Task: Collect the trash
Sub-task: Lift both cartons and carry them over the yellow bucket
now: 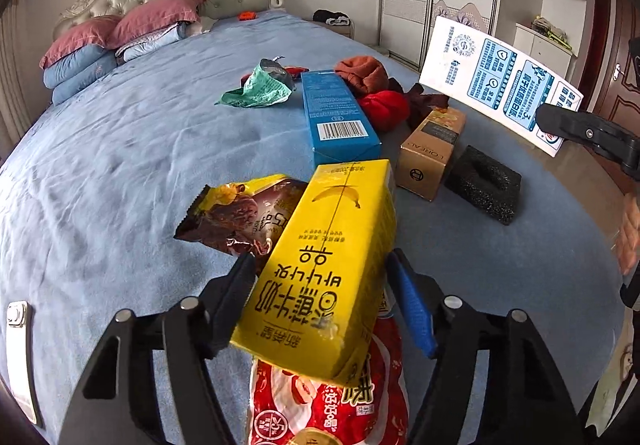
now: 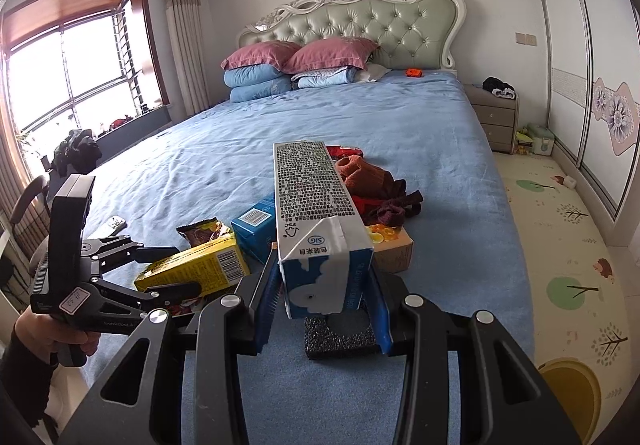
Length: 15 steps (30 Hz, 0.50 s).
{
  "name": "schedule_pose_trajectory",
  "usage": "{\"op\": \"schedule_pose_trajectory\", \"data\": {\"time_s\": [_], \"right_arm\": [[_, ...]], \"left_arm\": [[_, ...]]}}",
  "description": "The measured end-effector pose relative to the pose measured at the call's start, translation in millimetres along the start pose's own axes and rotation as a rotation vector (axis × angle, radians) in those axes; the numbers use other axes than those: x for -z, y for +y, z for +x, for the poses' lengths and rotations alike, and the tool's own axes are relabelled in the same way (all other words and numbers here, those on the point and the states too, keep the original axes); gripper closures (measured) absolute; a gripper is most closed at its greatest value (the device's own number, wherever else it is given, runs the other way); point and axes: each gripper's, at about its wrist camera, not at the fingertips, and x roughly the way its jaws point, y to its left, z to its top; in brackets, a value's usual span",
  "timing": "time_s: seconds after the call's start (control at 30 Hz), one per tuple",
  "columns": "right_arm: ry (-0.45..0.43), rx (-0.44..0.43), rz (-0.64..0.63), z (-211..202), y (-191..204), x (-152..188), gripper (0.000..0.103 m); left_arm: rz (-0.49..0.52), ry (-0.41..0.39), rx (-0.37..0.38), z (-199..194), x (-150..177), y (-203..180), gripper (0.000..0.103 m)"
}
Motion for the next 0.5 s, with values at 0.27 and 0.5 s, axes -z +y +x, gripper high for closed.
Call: {"op": "schedule_pose_trajectory", "data": {"time_s": [0.27,0.5], "right_arm": [[-0.004,-0.004,0.006,-2.8,-4.8,1.5,0.064],[-0.042,0.028,0.015,-29.1,-30.2,5.0,0.064]], "left_arm": [[0.014,-0.044,0.001,-15.4,-11.2,-13.1,0.052],[0.052,-0.105,0.058,-31.2,-36.1,-46.7,0.052]]}}
